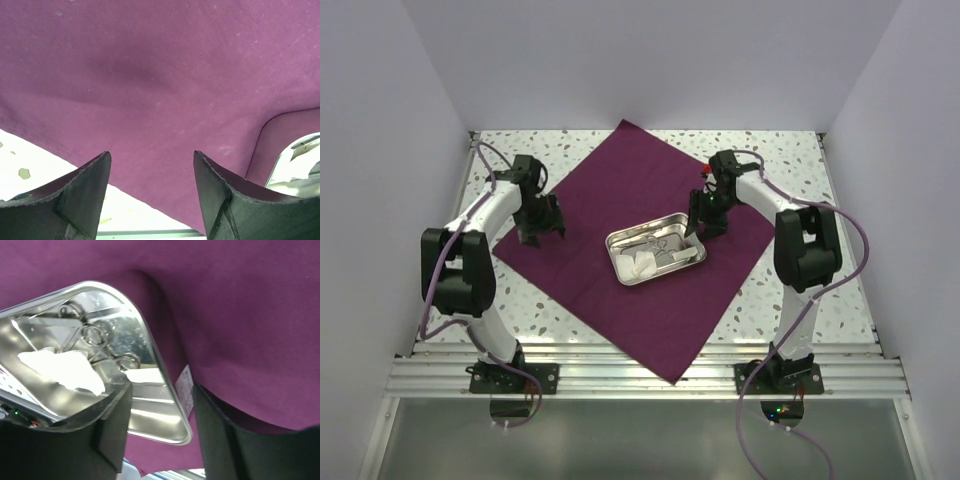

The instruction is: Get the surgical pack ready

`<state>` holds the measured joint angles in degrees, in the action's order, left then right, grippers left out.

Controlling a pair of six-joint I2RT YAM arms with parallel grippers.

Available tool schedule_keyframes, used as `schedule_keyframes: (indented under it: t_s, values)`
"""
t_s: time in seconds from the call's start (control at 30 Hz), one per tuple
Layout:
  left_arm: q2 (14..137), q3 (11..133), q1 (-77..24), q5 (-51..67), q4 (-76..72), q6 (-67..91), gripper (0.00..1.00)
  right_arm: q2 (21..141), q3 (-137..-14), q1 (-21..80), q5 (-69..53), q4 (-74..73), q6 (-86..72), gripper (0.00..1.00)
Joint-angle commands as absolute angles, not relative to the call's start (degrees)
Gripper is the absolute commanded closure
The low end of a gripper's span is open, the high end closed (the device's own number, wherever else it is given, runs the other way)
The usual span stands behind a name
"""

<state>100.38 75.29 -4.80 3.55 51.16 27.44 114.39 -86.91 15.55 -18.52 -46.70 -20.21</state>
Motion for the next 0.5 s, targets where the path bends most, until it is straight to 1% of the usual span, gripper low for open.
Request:
schedule_keyframes:
  t_s: [0.0, 0.07, 0.1, 0.2, 0.23, 0.3, 0.33, 0.47]
  values:
    - [97.6, 76.2, -4.7, 2.3, 49.7, 27.8, 0.3, 114.6, -88.2, 15.2, -16.7, -46.8, -22.1, 0.47]
    - [96.4, 76.5, -4.7, 2.2, 49.6, 28.0, 0.3, 115.3, -88.5, 15.7, -15.7, -46.9, -22.8, 0.49]
    - [96.2, 76.6, -4.7, 1.2, 49.7, 28.4, 0.3, 115.5, -88.9, 15.8, -15.6, -46.8, -22.9, 0.53]
    - [95.5, 78.2, -4.7, 0.2, 50.9, 28.7, 0.29, 116.6, -89.7, 16.9, -14.6, -47.3, -24.0, 0.59]
    - [95.5, 79.3, -4.7, 0.2, 51.5, 28.9, 0.3, 116.8, -89.9, 17.0, -14.4, -47.3, -24.3, 0.63]
    - [95.3, 80.2, -4.7, -1.5, 52.0, 29.1, 0.3, 117.1, -90.2, 17.5, -13.6, -47.4, -26.0, 0.67]
    - [94.9, 81.0, -4.7, -1.8, 52.5, 29.3, 0.29, 117.2, -90.3, 17.6, -13.4, -47.5, -26.8, 0.71]
    - [94.0, 81.4, -4.7, -2.7, 52.8, 29.9, 0.29, 117.2, -90.8, 18.3, -12.7, -47.5, -29.5, 0.77]
